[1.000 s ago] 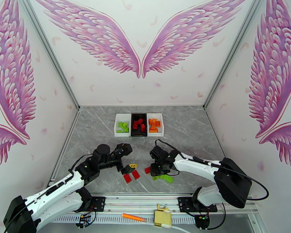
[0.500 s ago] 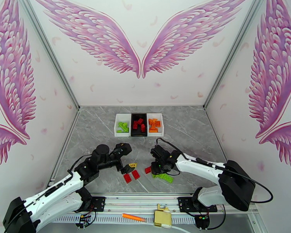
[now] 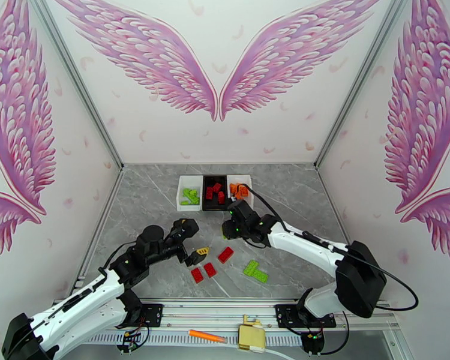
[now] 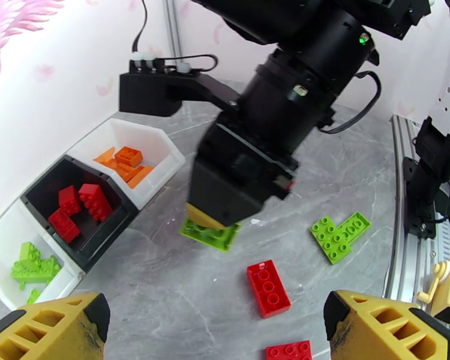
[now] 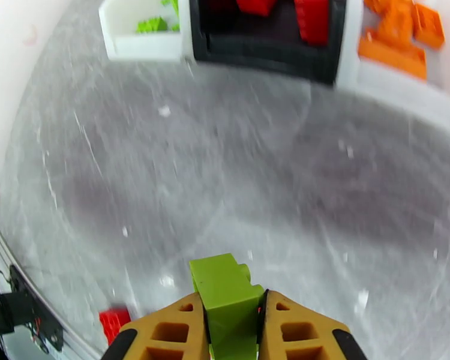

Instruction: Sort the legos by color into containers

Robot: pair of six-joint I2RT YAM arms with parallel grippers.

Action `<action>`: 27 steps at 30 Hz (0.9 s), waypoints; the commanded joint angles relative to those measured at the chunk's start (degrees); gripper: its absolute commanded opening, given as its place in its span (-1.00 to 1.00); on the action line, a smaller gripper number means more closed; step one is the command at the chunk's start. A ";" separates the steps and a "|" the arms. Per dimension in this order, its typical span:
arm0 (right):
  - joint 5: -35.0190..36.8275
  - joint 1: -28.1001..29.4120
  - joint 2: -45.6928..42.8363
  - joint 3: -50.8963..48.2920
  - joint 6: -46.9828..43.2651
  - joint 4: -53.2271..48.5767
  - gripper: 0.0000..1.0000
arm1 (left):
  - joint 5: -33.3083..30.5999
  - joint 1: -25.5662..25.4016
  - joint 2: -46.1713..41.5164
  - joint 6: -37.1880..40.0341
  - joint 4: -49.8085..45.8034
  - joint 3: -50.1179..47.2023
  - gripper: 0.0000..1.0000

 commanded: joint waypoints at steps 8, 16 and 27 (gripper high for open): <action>3.18 -1.87 18.69 18.86 -7.40 16.53 -0.61 | -8.69 0.24 -5.00 -4.95 -2.15 -3.22 0.98; 4.14 -3.72 32.75 36.03 -7.55 16.47 -0.59 | -12.83 0.19 -5.02 -6.98 -1.41 -4.02 0.98; 2.87 -4.40 46.21 51.23 -7.42 16.07 -0.59 | -14.26 0.39 -5.04 -7.37 -0.77 -4.29 0.98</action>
